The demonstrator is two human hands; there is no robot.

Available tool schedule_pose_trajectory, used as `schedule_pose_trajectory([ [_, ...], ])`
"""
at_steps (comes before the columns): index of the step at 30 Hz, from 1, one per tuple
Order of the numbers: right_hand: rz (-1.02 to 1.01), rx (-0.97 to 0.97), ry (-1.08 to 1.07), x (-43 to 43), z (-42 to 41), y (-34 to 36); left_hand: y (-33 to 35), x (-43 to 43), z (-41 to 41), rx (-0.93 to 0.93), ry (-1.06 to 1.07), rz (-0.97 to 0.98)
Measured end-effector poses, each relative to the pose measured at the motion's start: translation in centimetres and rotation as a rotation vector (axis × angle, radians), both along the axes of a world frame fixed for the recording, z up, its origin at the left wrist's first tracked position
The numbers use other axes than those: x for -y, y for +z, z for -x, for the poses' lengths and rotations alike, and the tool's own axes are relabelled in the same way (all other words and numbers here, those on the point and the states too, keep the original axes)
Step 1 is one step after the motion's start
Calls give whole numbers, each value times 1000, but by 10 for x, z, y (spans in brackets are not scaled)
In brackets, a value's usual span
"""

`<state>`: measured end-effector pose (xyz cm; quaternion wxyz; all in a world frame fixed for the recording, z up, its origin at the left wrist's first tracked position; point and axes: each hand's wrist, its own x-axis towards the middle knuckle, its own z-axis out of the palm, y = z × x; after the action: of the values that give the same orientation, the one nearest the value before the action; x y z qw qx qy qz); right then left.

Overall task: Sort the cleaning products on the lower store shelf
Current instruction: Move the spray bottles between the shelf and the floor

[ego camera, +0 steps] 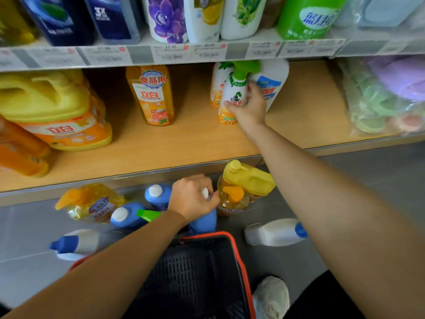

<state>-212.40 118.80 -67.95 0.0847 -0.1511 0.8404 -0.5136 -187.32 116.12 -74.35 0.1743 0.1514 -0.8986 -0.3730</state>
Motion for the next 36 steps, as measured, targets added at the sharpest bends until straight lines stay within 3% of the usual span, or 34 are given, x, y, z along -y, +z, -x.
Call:
schedule_pose_trajectory([
  [8,18,-71,-81,23,6,-14,1,1,-1,-34,-11,0],
  [14,225,63,-23,8,-14,-18,4,1,-2,-17,-8,5],
  [19,175,60,99,-20,-37,-14,8,2,-2,108,-27,-53],
  [24,128,35,257,-47,-58,9,20,11,-8,209,-142,-135],
  [28,104,-21,348,-65,-78,40,32,18,-16,234,-223,-13],
  [36,209,46,411,-94,-143,101,104,45,-80,128,-95,-163],
])
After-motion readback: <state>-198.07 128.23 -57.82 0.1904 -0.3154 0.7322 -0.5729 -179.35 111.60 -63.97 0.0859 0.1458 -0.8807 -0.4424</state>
